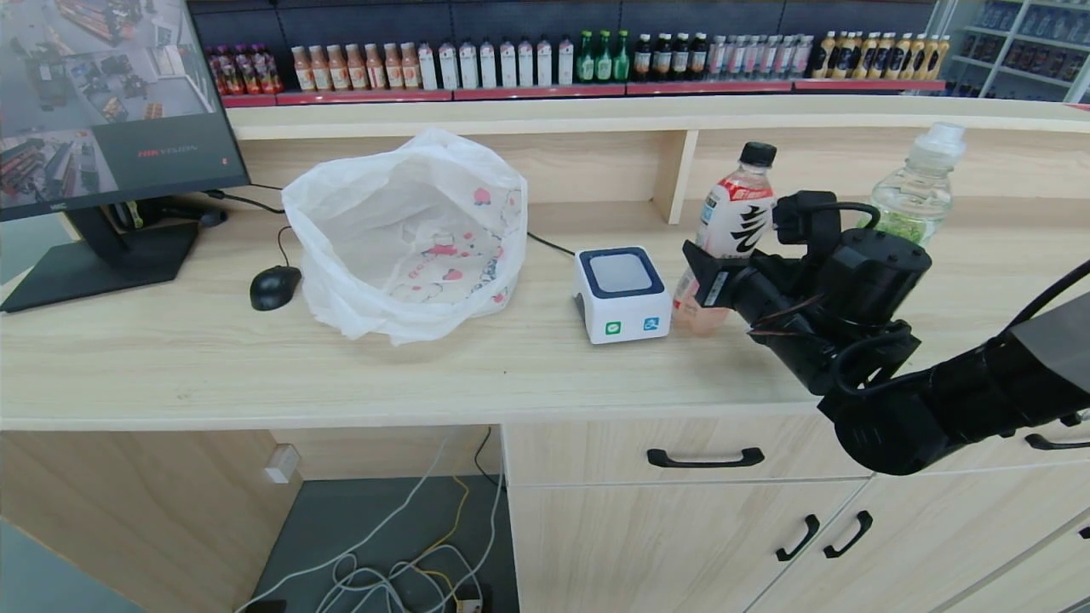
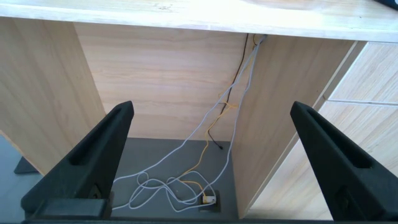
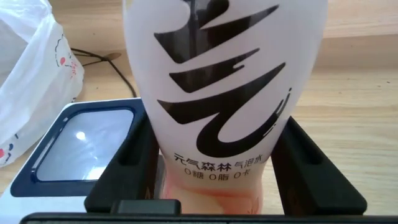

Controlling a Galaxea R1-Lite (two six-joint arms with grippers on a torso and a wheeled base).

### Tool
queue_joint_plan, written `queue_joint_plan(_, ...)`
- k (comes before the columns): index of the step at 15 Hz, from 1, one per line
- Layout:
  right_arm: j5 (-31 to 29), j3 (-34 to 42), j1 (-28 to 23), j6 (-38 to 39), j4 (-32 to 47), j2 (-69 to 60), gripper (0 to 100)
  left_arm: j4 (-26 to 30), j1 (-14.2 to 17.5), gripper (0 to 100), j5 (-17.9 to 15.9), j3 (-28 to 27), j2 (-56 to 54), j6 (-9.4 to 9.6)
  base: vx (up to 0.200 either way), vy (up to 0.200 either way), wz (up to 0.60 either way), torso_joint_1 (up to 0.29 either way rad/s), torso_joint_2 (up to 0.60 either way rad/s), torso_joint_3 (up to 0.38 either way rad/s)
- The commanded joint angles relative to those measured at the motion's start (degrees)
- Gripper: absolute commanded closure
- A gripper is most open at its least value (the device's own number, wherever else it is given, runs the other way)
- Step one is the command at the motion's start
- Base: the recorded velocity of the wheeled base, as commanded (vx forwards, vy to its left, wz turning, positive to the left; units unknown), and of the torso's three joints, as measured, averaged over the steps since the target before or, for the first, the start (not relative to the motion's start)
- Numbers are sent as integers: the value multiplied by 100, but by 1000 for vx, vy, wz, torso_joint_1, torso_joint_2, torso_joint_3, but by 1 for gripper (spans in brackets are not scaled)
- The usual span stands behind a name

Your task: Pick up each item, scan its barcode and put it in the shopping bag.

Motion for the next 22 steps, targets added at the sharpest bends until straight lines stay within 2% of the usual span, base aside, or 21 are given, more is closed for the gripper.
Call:
queue_joint_plan(1,-6,22,10,0,-9,-85,100,0,0,0,0,0,-2,0,0,0,0,0,0,0)
queue_joint_plan(9,73,66,10,-132,-9,-208,100,0,0,0,0,0,-2,0,0,0,0,0,0,0)
queue_joint_plan(16,99,426,54,-132,-149,-744,100,0,0,0,0,0,-2,0,0,0,0,0,0,0)
queue_joint_plan(22,91,1472,916,-167,-202,-1667,100,0,0,0,0,0,-2,0,0,0,0,0,0,0)
